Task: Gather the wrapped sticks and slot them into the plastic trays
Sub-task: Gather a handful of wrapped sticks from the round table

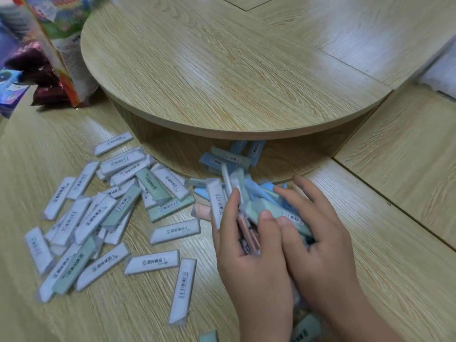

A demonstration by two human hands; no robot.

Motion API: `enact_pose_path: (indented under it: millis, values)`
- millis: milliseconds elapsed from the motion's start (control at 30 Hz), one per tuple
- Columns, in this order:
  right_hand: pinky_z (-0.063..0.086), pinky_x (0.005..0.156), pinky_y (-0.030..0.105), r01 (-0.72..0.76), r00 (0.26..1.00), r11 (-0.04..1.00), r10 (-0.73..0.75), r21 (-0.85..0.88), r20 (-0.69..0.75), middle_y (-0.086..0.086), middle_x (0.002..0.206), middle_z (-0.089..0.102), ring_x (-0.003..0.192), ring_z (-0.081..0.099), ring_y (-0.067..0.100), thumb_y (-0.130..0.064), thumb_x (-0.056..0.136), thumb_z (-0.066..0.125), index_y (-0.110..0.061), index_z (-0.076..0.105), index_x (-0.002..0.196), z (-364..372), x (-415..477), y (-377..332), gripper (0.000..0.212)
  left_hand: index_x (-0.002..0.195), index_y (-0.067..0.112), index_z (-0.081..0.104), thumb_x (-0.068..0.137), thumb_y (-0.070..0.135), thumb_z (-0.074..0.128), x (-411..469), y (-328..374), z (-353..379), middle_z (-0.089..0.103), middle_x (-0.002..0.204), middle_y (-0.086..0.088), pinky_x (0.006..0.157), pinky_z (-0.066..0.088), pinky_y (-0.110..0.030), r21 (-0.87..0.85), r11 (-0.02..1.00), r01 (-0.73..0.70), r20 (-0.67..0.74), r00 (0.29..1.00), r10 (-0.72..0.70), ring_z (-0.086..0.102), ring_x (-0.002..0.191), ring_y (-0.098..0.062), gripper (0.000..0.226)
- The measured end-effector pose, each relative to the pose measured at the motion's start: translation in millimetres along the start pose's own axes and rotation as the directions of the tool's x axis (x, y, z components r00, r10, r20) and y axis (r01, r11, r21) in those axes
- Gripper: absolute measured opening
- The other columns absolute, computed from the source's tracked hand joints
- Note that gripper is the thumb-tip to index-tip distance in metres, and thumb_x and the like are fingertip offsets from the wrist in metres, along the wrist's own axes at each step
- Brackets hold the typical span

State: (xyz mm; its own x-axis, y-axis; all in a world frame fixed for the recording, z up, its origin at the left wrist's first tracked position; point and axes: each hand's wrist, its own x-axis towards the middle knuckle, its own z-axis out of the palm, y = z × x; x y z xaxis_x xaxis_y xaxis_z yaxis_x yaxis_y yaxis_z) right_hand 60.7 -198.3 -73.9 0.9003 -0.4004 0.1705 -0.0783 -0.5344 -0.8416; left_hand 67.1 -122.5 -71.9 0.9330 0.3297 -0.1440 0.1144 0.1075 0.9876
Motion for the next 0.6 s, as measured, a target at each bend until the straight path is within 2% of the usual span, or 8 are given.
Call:
enact_pose_path:
  millis: [100,200,333,433,600]
  values:
    - [0.037,0.096,0.005,0.023,1.000,0.997,-0.024,0.070,0.012,-0.010,0.146,0.046,0.129,0.046,-0.004,-0.048,0.084,0.046,-0.042,0.064,0.116,2.7,-0.9,-2.9,0.037,0.120,0.056,0.062,0.070,0.053,0.067,-2.0,3.5,3.0,0.064,0.132,0.014,0.093,0.057,-0.028,-0.123,0.991,0.055,-0.018,0.998,-0.058,0.063,0.120,-0.004,0.050]
    - [0.035,0.095,0.003,0.024,0.998,0.997,-0.028,0.077,0.050,-0.011,0.146,0.046,0.130,0.042,-0.012,-0.048,0.088,0.042,-0.042,0.063,0.120,3.9,0.0,-2.1,0.039,0.122,0.056,0.061,0.077,0.045,0.068,0.1,5.9,4.4,0.065,0.132,0.015,0.098,0.055,-0.038,-0.189,0.976,0.110,0.058,0.993,-0.101,0.064,0.120,-0.007,0.047]
    - [0.041,0.102,0.018,0.045,0.990,0.996,-0.055,0.077,0.132,-0.015,0.144,0.050,0.134,0.043,-0.003,-0.045,0.093,0.036,-0.033,0.059,0.134,3.3,5.0,0.1,0.048,0.119,0.053,0.063,0.083,0.035,0.063,2.2,6.8,6.4,0.067,0.130,0.013,0.101,0.053,-0.043,-0.184,0.970,0.156,0.096,0.985,-0.140,0.065,0.119,-0.008,0.040]
    - [0.042,0.099,0.015,0.049,0.993,0.986,-0.064,0.156,0.098,-0.017,0.139,0.054,0.130,0.049,0.000,-0.041,0.094,0.040,-0.036,0.060,0.130,7.5,5.6,-3.9,0.041,0.115,0.054,0.064,0.084,0.035,0.061,3.8,8.8,6.2,0.069,0.127,0.012,0.099,0.055,-0.040,-0.215,0.961,0.177,0.095,0.983,-0.160,0.066,0.117,-0.009,0.036]
    - [0.040,0.094,0.006,0.025,0.998,0.955,-0.040,0.297,0.048,-0.019,0.140,0.054,0.129,0.049,-0.005,-0.037,0.094,0.045,-0.047,0.061,0.122,14.5,1.0,-12.2,0.034,0.106,0.061,0.064,0.084,0.036,0.059,6.9,14.2,2.4,0.071,0.119,0.018,0.088,0.057,-0.021,-0.218,0.964,0.155,0.123,0.984,-0.130,0.069,0.110,-0.005,0.034]
